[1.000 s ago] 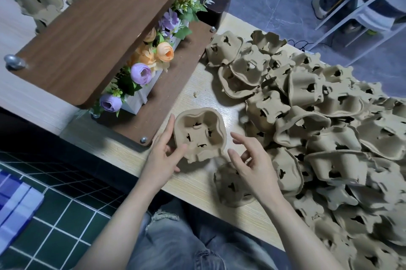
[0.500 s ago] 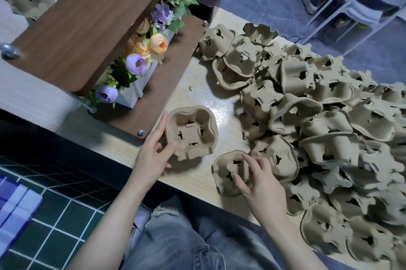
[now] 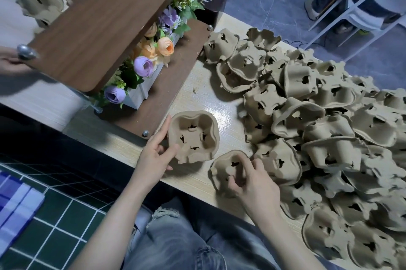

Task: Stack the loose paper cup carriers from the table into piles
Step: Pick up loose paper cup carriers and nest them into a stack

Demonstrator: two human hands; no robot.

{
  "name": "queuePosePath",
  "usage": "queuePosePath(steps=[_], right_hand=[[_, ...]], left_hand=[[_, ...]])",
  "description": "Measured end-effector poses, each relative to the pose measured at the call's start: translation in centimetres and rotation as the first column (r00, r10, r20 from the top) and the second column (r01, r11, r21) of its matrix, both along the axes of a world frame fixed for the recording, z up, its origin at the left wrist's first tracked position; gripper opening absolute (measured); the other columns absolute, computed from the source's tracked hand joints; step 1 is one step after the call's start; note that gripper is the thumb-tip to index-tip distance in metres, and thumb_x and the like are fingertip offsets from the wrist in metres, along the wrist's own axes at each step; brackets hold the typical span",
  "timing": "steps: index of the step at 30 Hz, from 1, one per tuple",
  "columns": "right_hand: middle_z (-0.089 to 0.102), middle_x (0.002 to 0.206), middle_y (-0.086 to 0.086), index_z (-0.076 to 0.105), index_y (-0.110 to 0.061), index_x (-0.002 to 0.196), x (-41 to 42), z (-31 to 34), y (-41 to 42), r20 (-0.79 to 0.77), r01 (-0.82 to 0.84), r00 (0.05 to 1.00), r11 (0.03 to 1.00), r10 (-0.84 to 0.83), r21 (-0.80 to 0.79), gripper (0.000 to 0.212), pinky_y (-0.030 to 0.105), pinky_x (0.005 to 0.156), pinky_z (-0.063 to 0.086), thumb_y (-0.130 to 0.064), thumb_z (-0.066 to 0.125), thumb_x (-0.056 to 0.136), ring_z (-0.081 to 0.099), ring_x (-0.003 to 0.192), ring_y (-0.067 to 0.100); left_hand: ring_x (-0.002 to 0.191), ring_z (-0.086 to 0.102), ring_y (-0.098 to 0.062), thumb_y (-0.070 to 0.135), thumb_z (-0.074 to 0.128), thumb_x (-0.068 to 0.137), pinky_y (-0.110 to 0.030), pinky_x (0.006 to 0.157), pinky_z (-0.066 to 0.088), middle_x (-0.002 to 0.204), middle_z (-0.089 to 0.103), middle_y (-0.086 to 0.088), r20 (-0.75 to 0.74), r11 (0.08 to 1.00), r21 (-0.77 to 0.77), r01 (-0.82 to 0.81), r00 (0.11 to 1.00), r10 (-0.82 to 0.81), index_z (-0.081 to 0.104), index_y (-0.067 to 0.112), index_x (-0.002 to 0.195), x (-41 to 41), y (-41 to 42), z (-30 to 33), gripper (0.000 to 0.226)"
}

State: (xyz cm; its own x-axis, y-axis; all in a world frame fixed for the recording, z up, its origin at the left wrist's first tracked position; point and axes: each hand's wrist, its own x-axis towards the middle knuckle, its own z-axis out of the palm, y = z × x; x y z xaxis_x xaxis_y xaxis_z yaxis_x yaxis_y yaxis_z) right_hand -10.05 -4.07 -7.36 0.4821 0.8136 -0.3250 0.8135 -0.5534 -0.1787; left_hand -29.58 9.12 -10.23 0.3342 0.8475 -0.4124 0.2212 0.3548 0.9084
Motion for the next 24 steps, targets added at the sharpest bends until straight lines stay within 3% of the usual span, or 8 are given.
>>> queuePosePath(steps=[4,6,9,12,16,19,22,24], right_hand=[[0.050,0.103,-0.010,0.046,-0.038,0.135,0.9,1.4,0.6,-0.062,0.057,0.997,0.979,-0.046,0.197,0.059,0.031,0.061,0.049,-0.043,0.066,0.081,0.058,0.089,0.016],[0.051,0.100,-0.012,0.047,-0.036,0.137,1.6,2.2,1.1,-0.068,0.071,0.996,0.955,-0.054,0.289,0.061,0.029,0.061,0.049,-0.045,0.067,0.080,0.056,0.088,0.010],[0.052,0.097,-0.012,0.050,-0.033,0.136,2.8,3.8,2.2,-0.151,0.137,0.985,0.904,-0.082,0.405,0.062,0.022,0.065,0.044,-0.045,0.066,0.078,0.051,0.084,0.001],[0.060,0.107,-0.011,0.051,-0.037,0.134,3.8,5.4,3.5,-0.414,0.321,0.903,0.820,-0.115,0.473,0.060,0.030,0.082,0.049,-0.032,0.072,0.079,0.058,0.096,0.008],[0.063,0.097,0.004,0.050,-0.031,0.136,3.8,6.8,5.4,-0.679,0.444,0.734,0.759,-0.003,0.477,0.060,0.017,0.076,0.049,-0.008,0.070,0.085,0.060,0.079,0.002],[0.055,0.112,0.026,0.048,-0.025,0.138,3.2,6.4,7.0,-0.796,0.476,0.601,0.768,0.071,0.428,0.063,0.030,0.082,0.051,0.002,0.069,0.085,0.057,0.083,0.009],[0.052,0.120,0.027,0.051,-0.031,0.133,2.5,5.5,8.2,-0.843,0.476,0.528,0.786,0.103,0.394,0.065,0.040,0.089,0.052,-0.007,0.076,0.078,0.058,0.088,0.017],[0.054,0.113,0.021,0.052,-0.034,0.131,2.3,5.1,8.7,-0.852,0.467,0.508,0.793,0.123,0.392,0.066,0.040,0.088,0.052,-0.012,0.075,0.074,0.058,0.088,0.019]], left_hand=[[0.065,0.038,-0.007,0.011,0.060,0.095,-0.032,0.062,0.057,0.119,0.056,0.002,0.009,1.000,-0.002,-0.011,1.000,0.011,0.035,0.073,0.127,-0.4,0.0,-0.2,0.074],[0.059,0.039,0.000,0.009,0.058,0.096,-0.026,0.058,0.055,0.126,0.054,0.006,0.016,0.999,0.014,-0.038,0.999,0.037,0.035,0.067,0.131,-0.4,-0.1,-0.1,0.072],[0.065,0.039,-0.004,0.009,0.058,0.096,-0.023,0.058,0.054,0.137,0.053,0.008,0.024,0.998,0.020,-0.062,0.998,0.062,0.034,0.065,0.134,-0.3,-0.2,-0.2,0.071],[0.072,0.043,-0.006,0.011,0.058,0.096,-0.023,0.060,0.054,0.137,0.050,0.009,0.026,0.998,0.017,-0.055,0.998,0.054,0.034,0.067,0.133,0.2,0.0,-0.3,0.071],[0.067,0.043,0.001,0.018,0.059,0.096,-0.027,0.065,0.058,0.117,0.045,0.020,0.042,1.000,0.014,0.004,0.999,-0.005,0.033,0.067,0.132,1.7,0.3,0.1,0.066],[0.064,0.040,-0.002,0.024,0.055,0.099,-0.034,0.075,0.060,0.102,0.043,0.012,0.004,0.998,0.014,0.060,0.998,-0.060,0.030,0.060,0.139,2.7,0.6,0.5,0.060],[0.095,0.049,0.007,0.028,0.049,0.101,-0.024,0.101,0.044,0.119,0.045,0.007,-0.097,0.990,0.133,0.055,0.994,-0.042,0.039,0.057,0.134,3.2,0.8,0.9,0.045],[0.113,0.041,0.019,0.027,0.047,0.101,-0.005,0.098,0.035,0.135,0.041,0.004,-0.084,0.986,0.164,-0.015,0.996,0.029,0.055,0.048,0.122,3.2,1.0,1.6,0.031]])
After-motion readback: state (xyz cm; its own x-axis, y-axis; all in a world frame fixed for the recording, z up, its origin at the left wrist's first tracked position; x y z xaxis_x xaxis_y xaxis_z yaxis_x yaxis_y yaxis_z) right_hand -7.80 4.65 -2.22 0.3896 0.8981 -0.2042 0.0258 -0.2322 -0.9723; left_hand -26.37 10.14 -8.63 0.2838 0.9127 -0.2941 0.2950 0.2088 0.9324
